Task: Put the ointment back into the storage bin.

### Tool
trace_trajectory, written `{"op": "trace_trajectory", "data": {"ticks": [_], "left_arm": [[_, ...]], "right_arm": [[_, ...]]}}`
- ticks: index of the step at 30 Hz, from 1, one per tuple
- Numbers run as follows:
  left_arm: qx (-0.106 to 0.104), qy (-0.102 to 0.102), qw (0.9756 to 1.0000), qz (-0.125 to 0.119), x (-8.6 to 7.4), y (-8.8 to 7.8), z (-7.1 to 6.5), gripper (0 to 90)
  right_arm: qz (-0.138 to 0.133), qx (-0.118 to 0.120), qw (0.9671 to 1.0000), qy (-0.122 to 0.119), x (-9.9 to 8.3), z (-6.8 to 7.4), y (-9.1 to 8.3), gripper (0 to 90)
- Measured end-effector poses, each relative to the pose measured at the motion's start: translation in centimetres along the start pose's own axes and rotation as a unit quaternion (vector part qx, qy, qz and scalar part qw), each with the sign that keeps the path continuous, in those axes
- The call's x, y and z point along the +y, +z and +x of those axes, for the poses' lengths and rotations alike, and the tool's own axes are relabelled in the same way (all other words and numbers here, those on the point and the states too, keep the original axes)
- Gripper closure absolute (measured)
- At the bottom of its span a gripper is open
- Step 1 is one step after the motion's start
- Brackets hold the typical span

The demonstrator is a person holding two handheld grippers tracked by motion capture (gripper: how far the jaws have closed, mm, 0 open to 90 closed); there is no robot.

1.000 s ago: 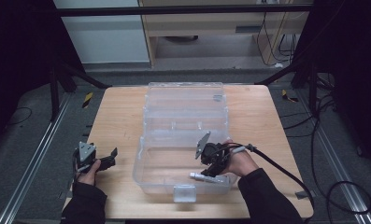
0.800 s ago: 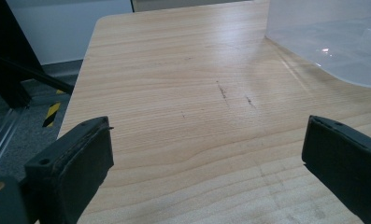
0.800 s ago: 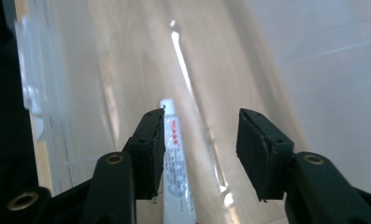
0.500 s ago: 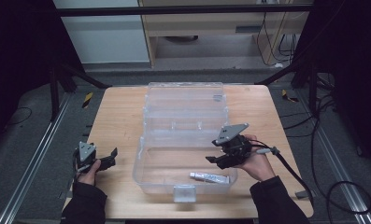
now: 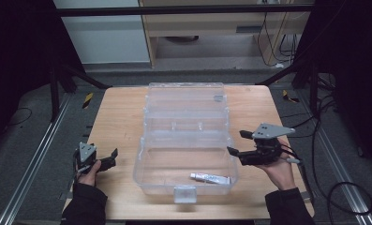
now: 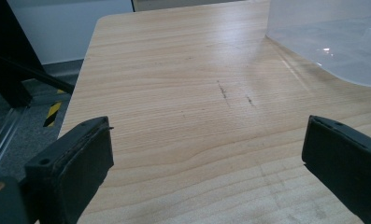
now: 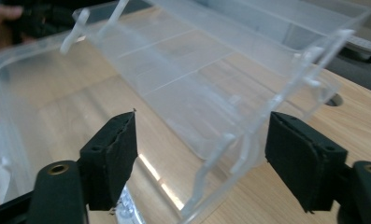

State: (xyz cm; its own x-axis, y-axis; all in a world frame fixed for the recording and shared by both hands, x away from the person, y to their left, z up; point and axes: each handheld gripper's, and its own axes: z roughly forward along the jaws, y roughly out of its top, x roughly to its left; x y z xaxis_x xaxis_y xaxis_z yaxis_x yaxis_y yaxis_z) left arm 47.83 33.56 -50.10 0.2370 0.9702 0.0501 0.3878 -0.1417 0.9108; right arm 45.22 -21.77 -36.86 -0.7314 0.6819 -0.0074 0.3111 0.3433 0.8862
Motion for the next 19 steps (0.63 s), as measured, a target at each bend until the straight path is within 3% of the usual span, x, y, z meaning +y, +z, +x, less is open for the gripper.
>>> {"op": "trace_trajectory", "data": {"ticks": [5,10,17,19], "left_arm": [[0.000,0.000,1.0000,0.000,0.0,0.0,0.0,1.5],[-0.001,-0.001,1.0000,-0.002,0.0,0.0,0.0,1.5],[-0.002,0.000,1.0000,-0.002,0.0,0.0,0.0,1.5],[-0.003,-0.001,1.0000,-0.002,0.0,0.0,0.0,1.5]], "right_arm": [[-0.005,-0.037,0.9984,0.043,-1.5,-1.5,-0.9,17.5],[-0.017,-0.065,0.9937,0.090,-2.9,-3.1,-1.6,14.2],[-0.002,-0.128,0.9862,0.105,-5.0,-4.2,-1.2,7.7],[0.006,-0.123,0.9860,0.112,-5.5,-4.5,-1.1,7.5]]}}
